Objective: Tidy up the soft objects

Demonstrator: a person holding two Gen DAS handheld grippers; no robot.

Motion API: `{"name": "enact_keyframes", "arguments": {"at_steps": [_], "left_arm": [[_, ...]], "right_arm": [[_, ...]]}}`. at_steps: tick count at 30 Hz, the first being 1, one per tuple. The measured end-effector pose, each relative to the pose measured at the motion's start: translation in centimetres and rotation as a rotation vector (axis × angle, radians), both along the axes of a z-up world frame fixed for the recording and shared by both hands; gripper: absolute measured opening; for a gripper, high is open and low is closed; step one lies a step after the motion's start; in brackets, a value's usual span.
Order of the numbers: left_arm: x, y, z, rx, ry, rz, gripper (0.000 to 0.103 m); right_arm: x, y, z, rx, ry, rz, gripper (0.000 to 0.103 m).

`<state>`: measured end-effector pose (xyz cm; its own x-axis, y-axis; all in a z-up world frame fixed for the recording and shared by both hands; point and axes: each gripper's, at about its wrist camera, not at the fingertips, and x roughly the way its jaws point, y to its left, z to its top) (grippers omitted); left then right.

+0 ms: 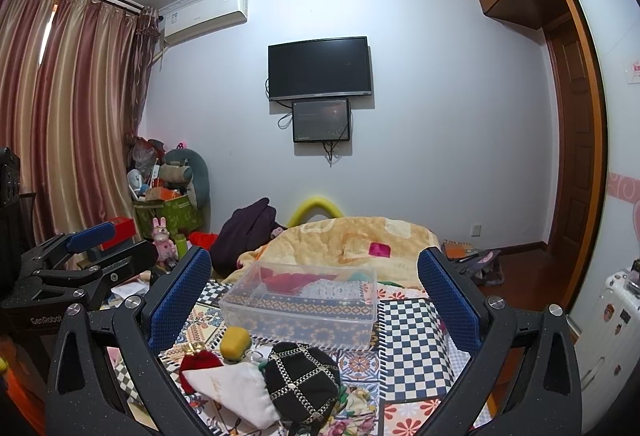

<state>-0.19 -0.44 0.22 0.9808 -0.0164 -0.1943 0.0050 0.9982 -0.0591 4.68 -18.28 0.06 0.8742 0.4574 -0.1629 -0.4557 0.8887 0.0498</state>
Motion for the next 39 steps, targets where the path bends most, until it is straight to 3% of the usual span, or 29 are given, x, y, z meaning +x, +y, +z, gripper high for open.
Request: {"name": "enact_keyframes", "arguments": {"at_steps": [39], "left_arm": [[-0.02, 0.62, -0.10, -0.009, 0.003, -0.003, 0.103]], "right_arm": [[0.12, 0.19, 0.11, 0.001, 0.004, 0.000, 0.103]]}}
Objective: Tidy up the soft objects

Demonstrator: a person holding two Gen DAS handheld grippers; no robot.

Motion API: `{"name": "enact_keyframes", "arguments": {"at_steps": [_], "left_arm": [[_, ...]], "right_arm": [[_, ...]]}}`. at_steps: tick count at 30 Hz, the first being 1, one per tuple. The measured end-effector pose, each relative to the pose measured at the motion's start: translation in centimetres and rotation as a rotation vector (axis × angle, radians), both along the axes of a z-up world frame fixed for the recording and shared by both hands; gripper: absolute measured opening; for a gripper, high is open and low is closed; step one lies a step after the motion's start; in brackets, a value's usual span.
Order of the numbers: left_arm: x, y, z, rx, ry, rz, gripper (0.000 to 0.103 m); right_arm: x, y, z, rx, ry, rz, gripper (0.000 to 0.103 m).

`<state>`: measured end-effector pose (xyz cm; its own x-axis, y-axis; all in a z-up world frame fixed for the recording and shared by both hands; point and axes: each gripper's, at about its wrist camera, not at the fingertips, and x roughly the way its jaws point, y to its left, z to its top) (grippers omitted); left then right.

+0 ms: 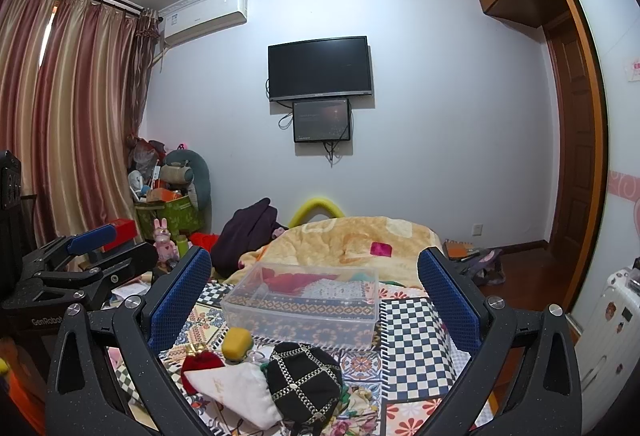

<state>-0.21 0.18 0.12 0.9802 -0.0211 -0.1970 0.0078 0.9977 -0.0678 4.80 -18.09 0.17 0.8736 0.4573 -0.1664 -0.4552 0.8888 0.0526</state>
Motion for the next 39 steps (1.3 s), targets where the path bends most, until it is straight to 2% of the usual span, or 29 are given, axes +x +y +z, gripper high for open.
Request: {"name": "enact_keyframes", "arguments": {"at_steps": [5, 10, 16, 23, 29, 31, 35, 39], "left_arm": [[0.5, 0.3, -0.6, -0.002, 0.024, 0.003, 0.103], [2.0, 1.7, -2.4, -0.028, 0.110, 0.004, 0.103], [4.4, 4.5, -6.6, -0.078, 0.258, 0.054, 0.103], [6.2, 6.7, -12.8, -0.079, 0.437, 0.110, 0.103], [7.2, 8.1, -16.6, -0.090, 0.526, 0.140, 0.103], [7.4, 8.7, -17.5, -0.107, 0.550, 0.138, 0.092], [8.2, 9.3, -19.1, -0.132, 0.599, 0.127, 0.081], [8.7, 9.1, -20.1, -0.137, 0.620, 0.109, 0.064]], "right_arm": [[0.6, 0.0, -0.8, -0.008, 0.022, -0.005, 0.103], [1.7, 0.1, -2.5, -0.048, 0.070, -0.022, 0.103], [4.0, 0.0, -6.1, -0.097, 0.209, -0.023, 0.103], [6.1, 0.5, -9.8, -0.122, 0.365, 0.003, 0.103], [6.9, 1.5, -11.4, -0.119, 0.453, 0.061, 0.103], [7.1, 1.8, -11.9, -0.128, 0.462, 0.077, 0.103], [7.6, 2.8, -12.7, -0.139, 0.484, 0.113, 0.102], [8.4, 4.2, -13.6, -0.168, 0.507, 0.137, 0.092]]}}
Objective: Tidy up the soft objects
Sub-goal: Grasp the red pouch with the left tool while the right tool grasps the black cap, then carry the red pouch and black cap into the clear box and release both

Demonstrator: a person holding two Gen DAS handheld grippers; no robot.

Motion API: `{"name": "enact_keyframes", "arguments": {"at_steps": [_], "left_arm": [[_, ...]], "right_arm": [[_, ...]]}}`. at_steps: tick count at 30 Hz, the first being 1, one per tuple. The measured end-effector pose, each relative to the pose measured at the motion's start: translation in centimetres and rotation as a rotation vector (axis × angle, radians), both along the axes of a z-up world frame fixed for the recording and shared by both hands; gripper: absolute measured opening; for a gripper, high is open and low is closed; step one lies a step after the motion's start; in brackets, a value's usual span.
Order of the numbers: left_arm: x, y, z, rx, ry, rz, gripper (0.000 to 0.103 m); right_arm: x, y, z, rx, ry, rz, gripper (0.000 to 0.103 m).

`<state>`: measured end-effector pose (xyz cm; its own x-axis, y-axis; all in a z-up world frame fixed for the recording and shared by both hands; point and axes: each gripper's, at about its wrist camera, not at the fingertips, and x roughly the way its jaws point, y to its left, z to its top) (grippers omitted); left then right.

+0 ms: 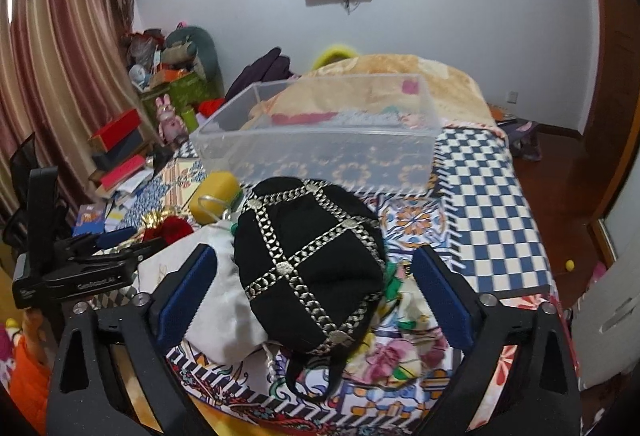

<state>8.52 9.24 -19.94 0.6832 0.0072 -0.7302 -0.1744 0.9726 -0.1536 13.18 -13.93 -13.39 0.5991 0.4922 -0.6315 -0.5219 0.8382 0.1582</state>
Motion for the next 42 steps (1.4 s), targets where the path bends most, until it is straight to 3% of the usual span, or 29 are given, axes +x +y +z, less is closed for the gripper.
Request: {"name": "enact_keyframes", "arguments": {"at_steps": [2, 7, 10, 14, 15, 19, 32, 42], "left_arm": [[0.0, -0.4, 0.0, 0.020, -0.008, -0.007, 0.058], [0.0, -0.7, 0.1, 0.012, -0.017, -0.029, 0.026], [-0.1, -0.7, 0.2, 0.004, -0.021, -0.030, 0.017], [-0.3, -0.7, 0.5, 0.008, -0.032, -0.026, 0.015], [-0.3, -0.7, 0.6, 0.008, -0.037, -0.025, 0.014], [-0.7, -0.5, 1.6, 0.010, -0.066, -0.018, 0.013], [-0.8, -1.3, 7.7, 0.064, -0.227, -0.044, 0.012], [1.3, -2.3, 12.9, 0.076, -0.365, -0.079, 0.012]], "right_arm": [[0.4, 0.4, -0.4, -0.010, 0.016, 0.003, 0.086], [1.0, 0.2, -1.1, -0.002, 0.054, 0.001, 0.068], [0.9, -0.1, -1.0, 0.002, 0.056, 0.007, 0.055], [1.0, 0.0, -1.2, -0.008, 0.062, 0.018, 0.034], [1.1, 0.2, -1.2, -0.005, 0.066, 0.024, 0.025], [0.8, 0.1, -0.6, -0.003, 0.043, 0.011, 0.017], [0.5, -1.5, 4.3, 0.079, -0.098, -0.009, 0.012], [2.4, -1.5, 7.7, 0.117, -0.208, -0.035, 0.012]]}}
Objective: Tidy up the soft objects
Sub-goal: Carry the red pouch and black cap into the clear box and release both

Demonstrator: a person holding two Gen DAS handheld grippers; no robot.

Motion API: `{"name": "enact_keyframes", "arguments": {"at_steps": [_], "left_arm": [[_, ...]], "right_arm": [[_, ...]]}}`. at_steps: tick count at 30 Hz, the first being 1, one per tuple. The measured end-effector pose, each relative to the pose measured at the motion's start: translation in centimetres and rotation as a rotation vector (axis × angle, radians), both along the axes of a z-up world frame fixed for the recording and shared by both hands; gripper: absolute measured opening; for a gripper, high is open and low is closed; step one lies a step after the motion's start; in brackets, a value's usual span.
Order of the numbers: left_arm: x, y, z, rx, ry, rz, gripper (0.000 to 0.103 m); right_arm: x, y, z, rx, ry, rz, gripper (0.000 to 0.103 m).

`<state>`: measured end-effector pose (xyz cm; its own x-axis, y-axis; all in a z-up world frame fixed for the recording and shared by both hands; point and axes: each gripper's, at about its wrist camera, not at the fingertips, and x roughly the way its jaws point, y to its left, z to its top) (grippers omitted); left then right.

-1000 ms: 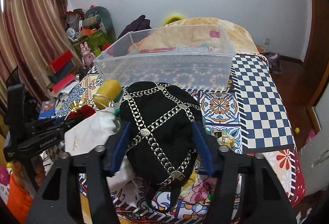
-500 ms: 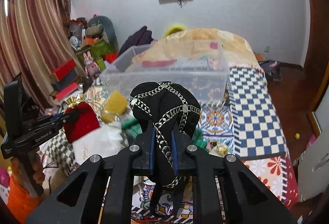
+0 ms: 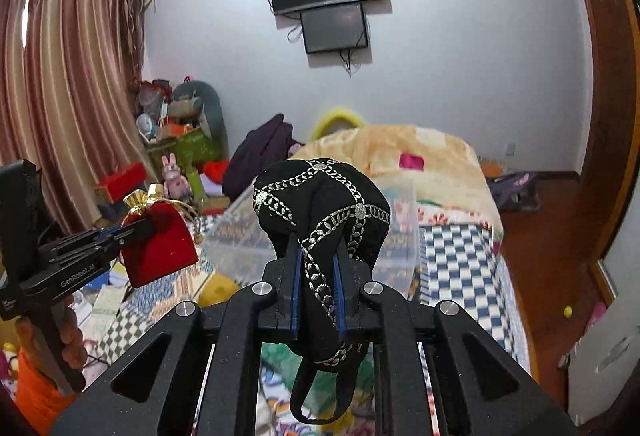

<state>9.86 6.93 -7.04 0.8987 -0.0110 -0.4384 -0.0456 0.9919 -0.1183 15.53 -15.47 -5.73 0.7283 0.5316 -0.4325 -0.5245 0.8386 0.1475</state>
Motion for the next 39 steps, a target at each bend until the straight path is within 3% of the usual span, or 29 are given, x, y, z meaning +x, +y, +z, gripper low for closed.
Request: {"name": "enact_keyframes", "arguments": {"at_steps": [6, 14, 23, 39], "left_arm": [[2.7, -0.4, 1.7, 0.020, -0.028, -0.013, 0.012], [7.2, -0.3, 2.0, 0.011, 0.010, -0.016, 0.013], [12.5, -0.8, -0.8, 0.063, 0.132, -0.023, 0.013], [17.4, -1.6, -6.1, 0.109, 0.319, -0.090, 0.013]], "right_arm": [[1.9, 0.7, 1.2, 0.014, -0.025, -0.008, 0.012], [4.8, 1.9, 2.0, -0.001, -0.032, -0.019, 0.012], [8.4, 4.0, 0.2, -0.078, 0.017, -0.023, 0.012], [12.3, 7.1, -5.4, -0.251, 0.230, 0.037, 0.012]]}}
